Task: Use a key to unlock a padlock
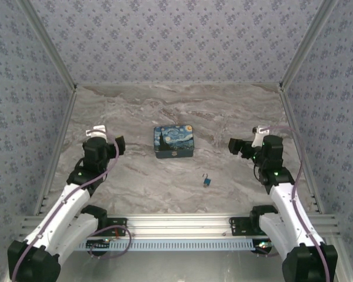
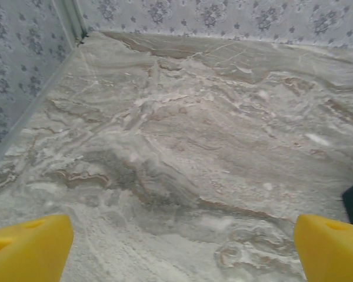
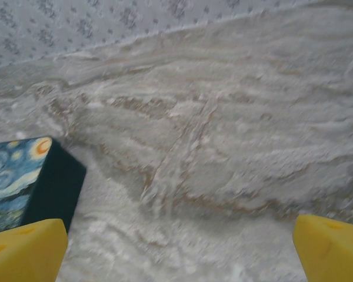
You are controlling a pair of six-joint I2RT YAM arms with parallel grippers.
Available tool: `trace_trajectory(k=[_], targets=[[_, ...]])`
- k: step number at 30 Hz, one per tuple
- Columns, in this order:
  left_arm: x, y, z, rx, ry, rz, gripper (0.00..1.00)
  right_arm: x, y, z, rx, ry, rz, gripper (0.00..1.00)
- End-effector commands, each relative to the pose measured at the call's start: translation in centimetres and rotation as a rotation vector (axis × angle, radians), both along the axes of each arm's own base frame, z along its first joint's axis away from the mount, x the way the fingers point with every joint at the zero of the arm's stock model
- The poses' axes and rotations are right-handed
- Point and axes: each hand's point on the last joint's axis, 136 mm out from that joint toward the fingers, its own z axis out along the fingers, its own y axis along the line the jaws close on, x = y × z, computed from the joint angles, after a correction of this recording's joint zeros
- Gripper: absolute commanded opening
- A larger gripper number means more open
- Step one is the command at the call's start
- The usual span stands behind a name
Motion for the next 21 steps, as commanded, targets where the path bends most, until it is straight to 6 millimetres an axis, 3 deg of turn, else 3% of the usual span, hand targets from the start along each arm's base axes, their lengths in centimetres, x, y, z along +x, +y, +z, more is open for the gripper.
trace_trajectory(k=[1,7,11,21], targets=[[0.7,1.2,1.1,0.074,-0.077,0.038,0.97,1.0,-2.3,0.2,-0.165,-0.114,-0.070,1.00],[1.5,1.9,-2.6,0.063,-0.010,0.029,0.98,2.3,-4.0,-4.0,-0.193,-0.077,-0.125,1.00],[1.7,2.6,-3.8,0.068,0.001,0.038,1.00,3.4,-4.4,-6.3,-0.175,-0.074,-0.144,1.00],[2.1,3.5,-5.9,0.036,-0.063,0.033,0.99,6.0,-4.4,-6.7,-0.205,-0.136,-0.109,1.00]])
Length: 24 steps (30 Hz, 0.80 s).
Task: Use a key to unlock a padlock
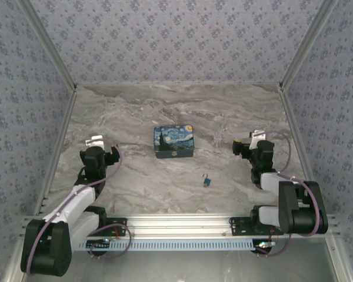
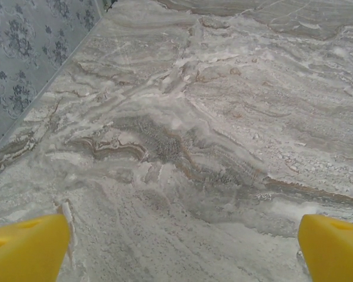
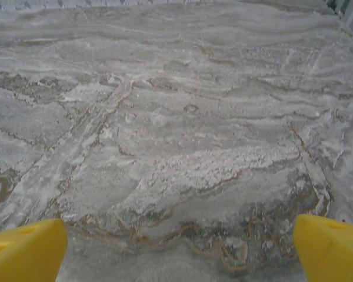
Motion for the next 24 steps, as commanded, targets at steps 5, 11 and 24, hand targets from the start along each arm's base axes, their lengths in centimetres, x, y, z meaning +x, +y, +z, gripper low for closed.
trace_trajectory(k=[5,11,24], targets=[[1.8,-0.9,1.7,0.006,-0.107,-0.078,1.00,2.3,-0.1,0.6,-0.021,-0.088,0.040,1.00],[3.1,-1.8,1.8,0.019,-0.129,-0.142,0.99,3.9,-0.4,-0.6,0.010,-0.005,0.045,1.00],[5.7,-3.2,1.2,0.070,-0.212,-0.247,0.99,3.9,-0.6,-0.7,-0.001,0.003,0.031,1.00]])
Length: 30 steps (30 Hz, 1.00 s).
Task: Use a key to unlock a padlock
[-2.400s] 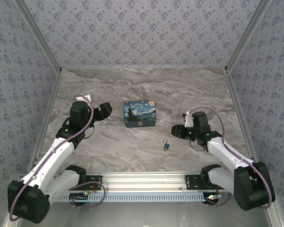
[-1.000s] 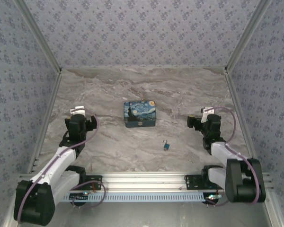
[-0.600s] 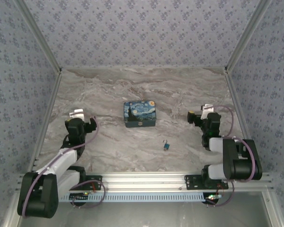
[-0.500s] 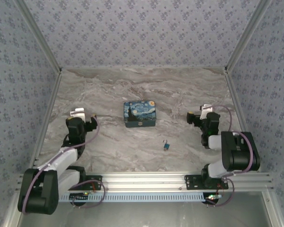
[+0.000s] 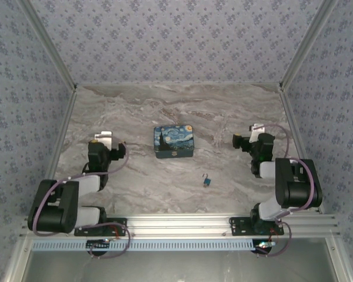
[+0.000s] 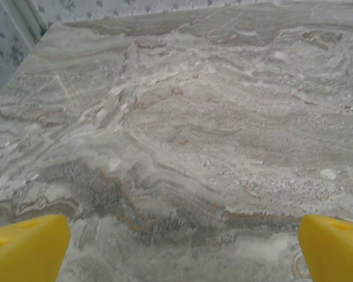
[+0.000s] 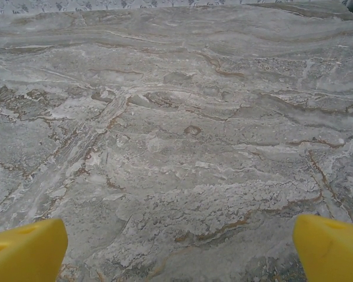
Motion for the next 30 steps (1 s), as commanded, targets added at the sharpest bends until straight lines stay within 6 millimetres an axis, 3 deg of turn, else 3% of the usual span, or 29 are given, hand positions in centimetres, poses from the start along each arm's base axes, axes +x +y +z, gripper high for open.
trace_trajectory(k=[1,8,12,30], targets=[[0.9,-0.2,2.2,0.011,-0.139,-0.033,0.99,0.4,-0.1,0.3,-0.015,-0.005,-0.003,1.00],[2.0,0.8,0.3,-0.021,-0.087,0.000,0.99,0.4,-0.1,0.3,-0.016,-0.003,-0.004,1.00],[4.4,2.6,-0.6,-0.085,0.037,0.066,0.99,0.4,-0.1,0.3,-0.017,-0.005,-0.006,1.00],[4.3,2.9,-0.6,-0.095,0.032,0.071,0.99,0.4,-0.1,0.3,-0.033,0.000,-0.016,1.00]])
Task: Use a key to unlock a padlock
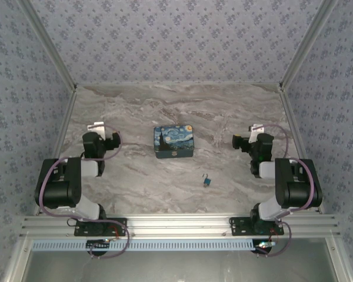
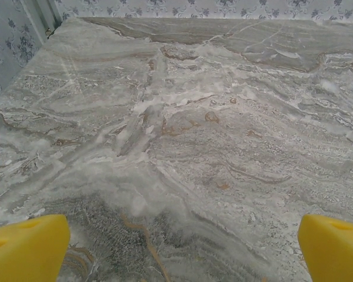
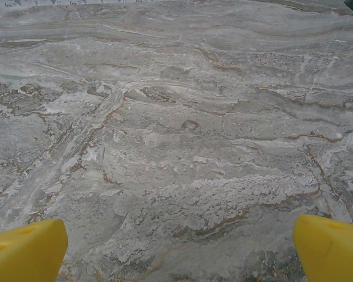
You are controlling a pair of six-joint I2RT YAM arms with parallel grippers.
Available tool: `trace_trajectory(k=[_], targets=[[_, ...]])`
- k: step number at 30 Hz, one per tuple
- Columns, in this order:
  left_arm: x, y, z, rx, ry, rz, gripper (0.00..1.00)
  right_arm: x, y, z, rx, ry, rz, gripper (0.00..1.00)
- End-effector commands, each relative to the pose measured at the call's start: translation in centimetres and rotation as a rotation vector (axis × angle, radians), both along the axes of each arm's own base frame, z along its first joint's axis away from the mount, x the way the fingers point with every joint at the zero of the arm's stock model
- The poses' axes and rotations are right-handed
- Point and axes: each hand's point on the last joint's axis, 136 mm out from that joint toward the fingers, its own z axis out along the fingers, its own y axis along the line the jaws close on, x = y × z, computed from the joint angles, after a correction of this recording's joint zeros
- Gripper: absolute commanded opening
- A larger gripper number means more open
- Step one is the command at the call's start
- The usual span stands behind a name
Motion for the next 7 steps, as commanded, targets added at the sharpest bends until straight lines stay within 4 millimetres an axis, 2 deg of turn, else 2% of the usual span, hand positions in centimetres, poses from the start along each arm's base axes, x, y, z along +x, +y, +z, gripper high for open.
trace_trajectory(k=[1,7], targets=[[0.13,-0.36,0.18,-0.011,-0.006,-0.008,1.00,0.51,-0.10,0.58,-0.022,-0.013,-0.003,1.00],[0.13,-0.32,0.17,-0.010,-0.006,-0.007,0.99,0.51,-0.11,0.60,-0.021,-0.014,-0.003,1.00]])
